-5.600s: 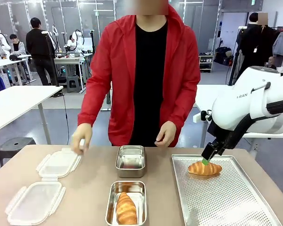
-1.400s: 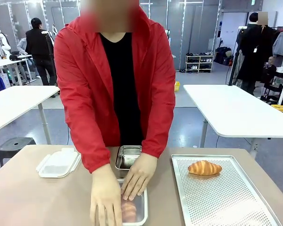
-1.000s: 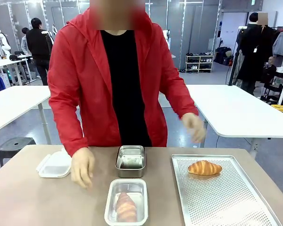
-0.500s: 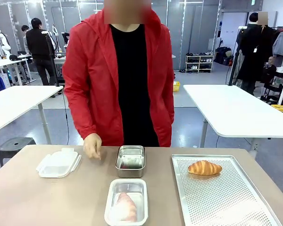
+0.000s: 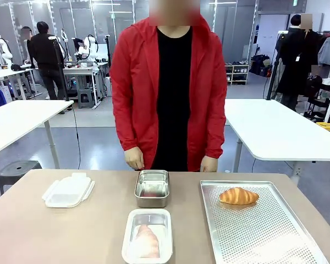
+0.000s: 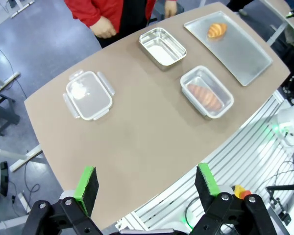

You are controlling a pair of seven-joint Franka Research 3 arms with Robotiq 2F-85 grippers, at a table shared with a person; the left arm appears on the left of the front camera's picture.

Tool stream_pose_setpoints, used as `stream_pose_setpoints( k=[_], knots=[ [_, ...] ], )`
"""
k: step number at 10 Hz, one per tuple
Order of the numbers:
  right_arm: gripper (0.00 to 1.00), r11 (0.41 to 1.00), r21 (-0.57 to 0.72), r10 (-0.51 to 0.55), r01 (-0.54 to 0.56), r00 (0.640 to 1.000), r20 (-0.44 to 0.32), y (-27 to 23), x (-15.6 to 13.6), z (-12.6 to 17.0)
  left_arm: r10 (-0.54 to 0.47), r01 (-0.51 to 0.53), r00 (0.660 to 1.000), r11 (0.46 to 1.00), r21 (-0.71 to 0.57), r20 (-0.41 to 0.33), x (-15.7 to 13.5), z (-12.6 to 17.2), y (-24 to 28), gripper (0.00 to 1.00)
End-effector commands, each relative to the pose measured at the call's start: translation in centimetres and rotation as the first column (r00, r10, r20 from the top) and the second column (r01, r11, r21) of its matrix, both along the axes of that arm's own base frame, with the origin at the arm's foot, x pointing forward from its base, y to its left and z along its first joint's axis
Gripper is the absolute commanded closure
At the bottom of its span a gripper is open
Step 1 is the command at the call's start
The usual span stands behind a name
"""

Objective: Place the bread into the airtight container.
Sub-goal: Pick up a Butter Roll and place it into an empty Airtight Container.

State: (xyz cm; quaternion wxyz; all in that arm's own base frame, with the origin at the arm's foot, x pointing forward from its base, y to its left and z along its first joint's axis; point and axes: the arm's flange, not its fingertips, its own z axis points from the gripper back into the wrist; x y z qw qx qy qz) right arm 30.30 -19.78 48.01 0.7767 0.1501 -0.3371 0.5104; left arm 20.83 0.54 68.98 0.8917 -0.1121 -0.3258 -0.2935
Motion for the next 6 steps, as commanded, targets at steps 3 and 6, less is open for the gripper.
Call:
stream_pose_setpoints(
  k=[3, 6],
  knots=[
    [0.00, 0.900, -0.231, 0.360, -0.369, 0.929, -0.081, 10.4, 10.0, 2.4, -0.017, 0.017, 1.000, 1.000, -0.005, 0.002, 0.1, 0.2, -0.1, 0.00],
    [0.00, 0.803, -0.330, 0.481, -0.496, 0.867, -0.133, 19.9, 14.3, 0.7, -0.017, 0.017, 1.000, 1.000, -0.005, 0.002, 0.1, 0.2, -0.1, 0.00]
  ],
)
